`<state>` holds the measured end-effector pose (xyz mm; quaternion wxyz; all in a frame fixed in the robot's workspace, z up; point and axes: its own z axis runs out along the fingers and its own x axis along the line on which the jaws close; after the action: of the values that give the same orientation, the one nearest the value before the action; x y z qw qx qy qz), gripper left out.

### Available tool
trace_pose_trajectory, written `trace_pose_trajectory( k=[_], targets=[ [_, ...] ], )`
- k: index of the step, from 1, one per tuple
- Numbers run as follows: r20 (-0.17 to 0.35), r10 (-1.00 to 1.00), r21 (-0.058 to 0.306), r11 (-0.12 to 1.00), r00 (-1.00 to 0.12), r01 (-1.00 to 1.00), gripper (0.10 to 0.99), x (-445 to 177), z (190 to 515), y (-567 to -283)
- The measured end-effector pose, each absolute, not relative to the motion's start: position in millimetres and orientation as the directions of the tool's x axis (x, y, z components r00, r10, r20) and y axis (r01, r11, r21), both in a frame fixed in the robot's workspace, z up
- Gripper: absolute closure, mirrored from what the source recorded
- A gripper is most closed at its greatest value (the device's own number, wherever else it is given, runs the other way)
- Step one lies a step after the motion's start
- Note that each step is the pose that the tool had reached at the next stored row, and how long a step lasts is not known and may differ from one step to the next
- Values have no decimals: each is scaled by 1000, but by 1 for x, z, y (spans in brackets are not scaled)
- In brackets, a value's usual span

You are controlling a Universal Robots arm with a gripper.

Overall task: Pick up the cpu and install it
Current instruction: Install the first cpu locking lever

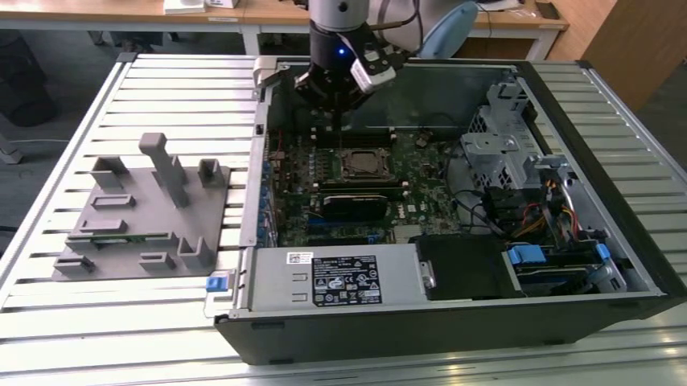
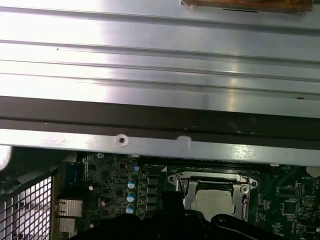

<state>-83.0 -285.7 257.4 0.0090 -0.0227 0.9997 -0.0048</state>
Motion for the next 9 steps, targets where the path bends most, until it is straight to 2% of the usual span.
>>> trace_pose_trajectory(
  k=[5,9],
  targets=[
    [-16,-45,-4,999,-999,-45,965,-62,256,-286],
    [-18,-45,36,998,-999,-45,965,-58,255,-286]
  ],
)
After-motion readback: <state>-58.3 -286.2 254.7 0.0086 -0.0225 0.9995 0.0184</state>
